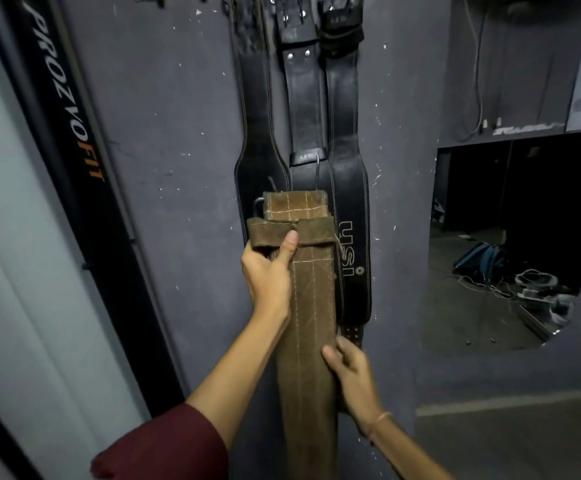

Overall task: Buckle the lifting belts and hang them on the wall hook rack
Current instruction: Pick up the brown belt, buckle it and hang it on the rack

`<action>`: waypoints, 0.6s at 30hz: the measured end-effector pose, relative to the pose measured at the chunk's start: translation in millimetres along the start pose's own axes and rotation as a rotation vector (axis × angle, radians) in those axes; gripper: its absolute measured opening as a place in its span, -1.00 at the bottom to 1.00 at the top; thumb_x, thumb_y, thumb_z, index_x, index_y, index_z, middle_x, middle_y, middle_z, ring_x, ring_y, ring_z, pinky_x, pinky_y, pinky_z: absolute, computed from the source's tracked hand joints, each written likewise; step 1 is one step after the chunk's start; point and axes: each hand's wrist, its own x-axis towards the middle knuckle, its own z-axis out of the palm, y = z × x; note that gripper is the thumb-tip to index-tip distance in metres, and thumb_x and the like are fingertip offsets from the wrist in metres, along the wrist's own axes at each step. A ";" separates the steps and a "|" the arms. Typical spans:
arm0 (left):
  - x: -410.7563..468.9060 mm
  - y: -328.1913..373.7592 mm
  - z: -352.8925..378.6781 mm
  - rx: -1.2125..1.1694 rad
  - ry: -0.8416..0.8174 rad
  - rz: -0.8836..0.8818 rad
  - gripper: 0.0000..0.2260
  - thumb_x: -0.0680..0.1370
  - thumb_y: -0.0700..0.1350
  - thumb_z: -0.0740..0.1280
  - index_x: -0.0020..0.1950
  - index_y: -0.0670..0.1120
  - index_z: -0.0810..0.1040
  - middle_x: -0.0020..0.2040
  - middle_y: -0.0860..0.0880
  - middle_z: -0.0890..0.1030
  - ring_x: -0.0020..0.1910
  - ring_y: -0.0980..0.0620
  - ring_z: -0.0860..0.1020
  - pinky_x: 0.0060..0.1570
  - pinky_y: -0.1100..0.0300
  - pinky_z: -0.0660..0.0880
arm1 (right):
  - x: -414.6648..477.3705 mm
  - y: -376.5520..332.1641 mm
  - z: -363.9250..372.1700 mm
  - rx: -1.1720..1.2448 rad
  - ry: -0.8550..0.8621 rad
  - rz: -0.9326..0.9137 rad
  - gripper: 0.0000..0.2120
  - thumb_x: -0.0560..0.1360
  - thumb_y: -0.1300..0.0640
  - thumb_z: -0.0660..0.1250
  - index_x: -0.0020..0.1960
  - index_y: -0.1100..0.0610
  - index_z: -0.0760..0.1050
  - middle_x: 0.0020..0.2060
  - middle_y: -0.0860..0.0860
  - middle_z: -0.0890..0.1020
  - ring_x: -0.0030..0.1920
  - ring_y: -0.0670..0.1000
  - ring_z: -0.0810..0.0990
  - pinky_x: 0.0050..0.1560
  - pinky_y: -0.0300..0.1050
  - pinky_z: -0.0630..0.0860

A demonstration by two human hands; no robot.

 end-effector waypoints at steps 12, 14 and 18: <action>18.3 15.2 -4.1 -0.027 -0.064 -0.113 -0.58 0.48 -0.02 0.48 0.19 -0.27 0.51 0.11 -0.24 0.66 0.12 -0.21 0.64 0.21 -0.24 0.53 | 40.3 -47.7 15.9 0.084 0.066 -0.137 -0.78 0.57 0.29 0.30 0.17 0.08 0.54 0.05 0.02 0.70 0.10 0.01 0.67 0.05 -0.14 0.62; 20.3 13.4 -8.3 0.055 -0.105 -0.097 -0.47 0.43 0.17 0.46 0.15 -0.22 0.51 0.08 -0.23 0.66 0.09 -0.21 0.64 0.17 -0.24 0.55 | 46.5 -54.0 17.2 0.104 0.112 -0.169 -0.76 0.56 0.36 0.29 0.15 0.12 0.55 0.04 0.04 0.70 0.09 0.03 0.67 0.06 -0.12 0.61; 10.1 14.9 -17.0 0.193 -0.251 -0.009 -0.70 0.66 0.10 0.19 0.17 -0.12 0.48 0.01 -0.04 0.66 0.00 0.09 0.66 0.02 0.17 0.58 | 59.5 -84.4 21.8 0.107 0.147 -0.300 -0.77 0.54 0.41 0.28 0.10 0.16 0.57 -0.01 0.06 0.70 0.04 0.02 0.67 0.11 -0.05 0.60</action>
